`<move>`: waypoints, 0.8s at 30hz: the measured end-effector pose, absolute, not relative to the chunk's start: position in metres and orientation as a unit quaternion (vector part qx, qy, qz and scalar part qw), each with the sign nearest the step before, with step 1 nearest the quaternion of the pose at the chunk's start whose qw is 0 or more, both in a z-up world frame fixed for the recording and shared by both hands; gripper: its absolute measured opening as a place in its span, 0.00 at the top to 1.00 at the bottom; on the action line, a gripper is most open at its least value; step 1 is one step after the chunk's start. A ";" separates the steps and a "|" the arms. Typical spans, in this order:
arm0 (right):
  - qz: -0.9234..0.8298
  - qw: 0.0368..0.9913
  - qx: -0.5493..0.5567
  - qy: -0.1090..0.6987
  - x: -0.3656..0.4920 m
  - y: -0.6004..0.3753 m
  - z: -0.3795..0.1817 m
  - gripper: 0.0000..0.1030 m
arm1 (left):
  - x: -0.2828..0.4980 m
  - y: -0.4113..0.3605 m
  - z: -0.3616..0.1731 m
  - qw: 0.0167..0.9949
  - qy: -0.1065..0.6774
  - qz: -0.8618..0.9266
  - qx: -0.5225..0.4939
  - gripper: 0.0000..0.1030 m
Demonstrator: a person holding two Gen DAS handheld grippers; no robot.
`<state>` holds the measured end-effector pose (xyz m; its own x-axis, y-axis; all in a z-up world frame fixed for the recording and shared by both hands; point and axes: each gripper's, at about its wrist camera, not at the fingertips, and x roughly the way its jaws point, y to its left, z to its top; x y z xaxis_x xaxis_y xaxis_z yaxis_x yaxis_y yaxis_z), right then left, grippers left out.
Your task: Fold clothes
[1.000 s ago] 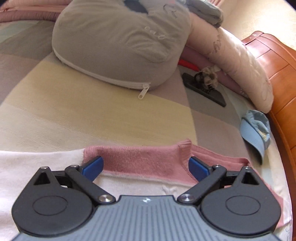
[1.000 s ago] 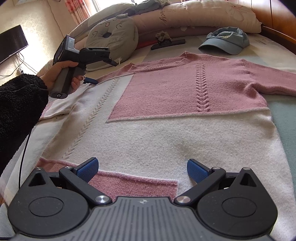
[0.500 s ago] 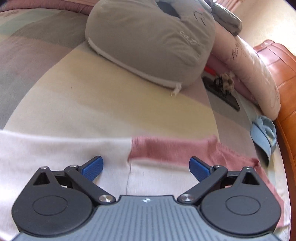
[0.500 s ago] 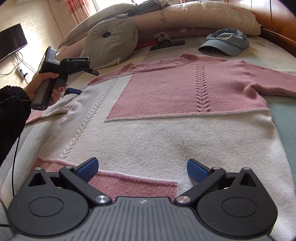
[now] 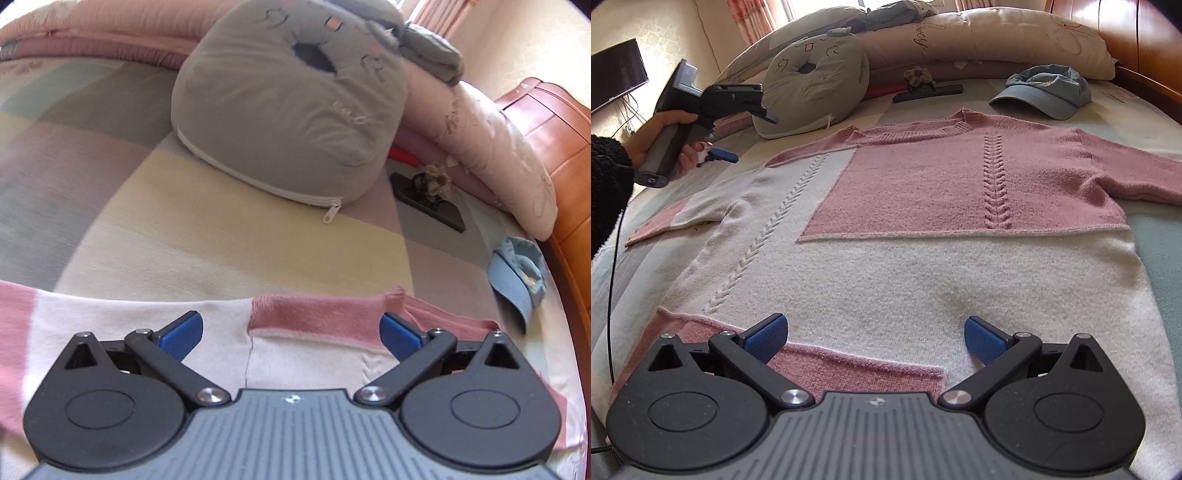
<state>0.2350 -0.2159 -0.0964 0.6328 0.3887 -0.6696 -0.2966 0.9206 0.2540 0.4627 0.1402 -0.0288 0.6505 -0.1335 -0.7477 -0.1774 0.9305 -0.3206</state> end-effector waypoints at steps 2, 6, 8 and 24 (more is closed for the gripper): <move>0.188 0.903 0.053 0.383 0.235 -0.214 -0.097 0.00 | 0.442 0.135 -0.017 0.889 0.419 0.002 -0.183 0.02; 0.184 0.905 0.041 0.381 0.234 -0.210 -0.098 0.00 | 0.400 0.124 0.006 0.889 0.421 -0.019 -0.177 0.02; 0.182 0.906 0.037 0.379 0.233 -0.209 -0.098 0.00 | 0.377 0.110 0.006 0.886 0.429 -0.044 -0.170 0.01; 0.196 0.898 0.075 0.387 0.233 -0.217 -0.093 0.00 | 0.200 0.069 -0.086 0.849 0.483 -0.117 -0.181 0.01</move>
